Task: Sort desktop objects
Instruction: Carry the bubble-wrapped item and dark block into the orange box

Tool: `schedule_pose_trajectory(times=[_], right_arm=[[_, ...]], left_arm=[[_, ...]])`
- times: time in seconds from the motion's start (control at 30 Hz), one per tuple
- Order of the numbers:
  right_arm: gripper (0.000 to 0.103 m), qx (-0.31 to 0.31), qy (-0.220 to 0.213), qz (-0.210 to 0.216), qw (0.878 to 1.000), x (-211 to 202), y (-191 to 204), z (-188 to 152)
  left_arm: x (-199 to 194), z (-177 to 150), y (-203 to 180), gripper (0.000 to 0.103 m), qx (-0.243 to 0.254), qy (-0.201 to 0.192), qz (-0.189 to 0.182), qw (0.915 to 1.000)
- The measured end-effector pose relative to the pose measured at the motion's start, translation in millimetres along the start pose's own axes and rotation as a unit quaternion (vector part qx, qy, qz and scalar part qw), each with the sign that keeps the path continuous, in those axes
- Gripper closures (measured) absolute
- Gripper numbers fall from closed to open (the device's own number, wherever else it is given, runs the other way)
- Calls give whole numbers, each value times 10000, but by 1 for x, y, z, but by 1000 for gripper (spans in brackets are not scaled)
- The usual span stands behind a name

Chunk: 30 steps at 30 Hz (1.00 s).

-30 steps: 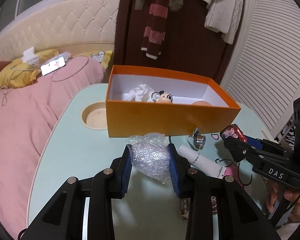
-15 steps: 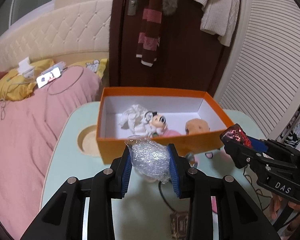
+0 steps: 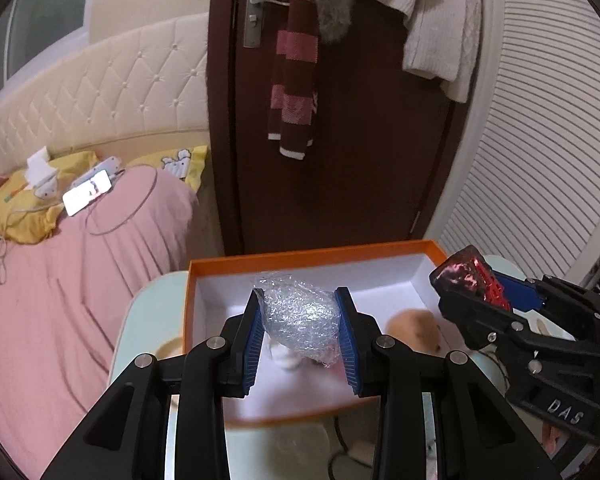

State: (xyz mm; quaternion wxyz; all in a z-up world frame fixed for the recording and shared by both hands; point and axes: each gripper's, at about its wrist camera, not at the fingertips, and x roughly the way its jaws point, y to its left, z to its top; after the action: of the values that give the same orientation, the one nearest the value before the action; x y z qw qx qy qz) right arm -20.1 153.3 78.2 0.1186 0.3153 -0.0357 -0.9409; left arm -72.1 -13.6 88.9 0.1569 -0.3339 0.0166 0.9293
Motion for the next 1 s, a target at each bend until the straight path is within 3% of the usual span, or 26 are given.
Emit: schedule_pose_trajectory(times=[0.17, 0.43, 1.0], right_arm=[[62, -51, 146, -109, 9998, 28, 1, 8], [62, 78, 593, -188, 9980, 65, -7, -2], [62, 3, 630, -228, 9978, 68, -6, -9]], left_arm=[[24, 5, 0, 71, 33, 149, 43, 9999], [62, -14, 0, 71, 23, 674, -7, 9977], [60, -22, 1, 70, 145, 675, -47, 9976]])
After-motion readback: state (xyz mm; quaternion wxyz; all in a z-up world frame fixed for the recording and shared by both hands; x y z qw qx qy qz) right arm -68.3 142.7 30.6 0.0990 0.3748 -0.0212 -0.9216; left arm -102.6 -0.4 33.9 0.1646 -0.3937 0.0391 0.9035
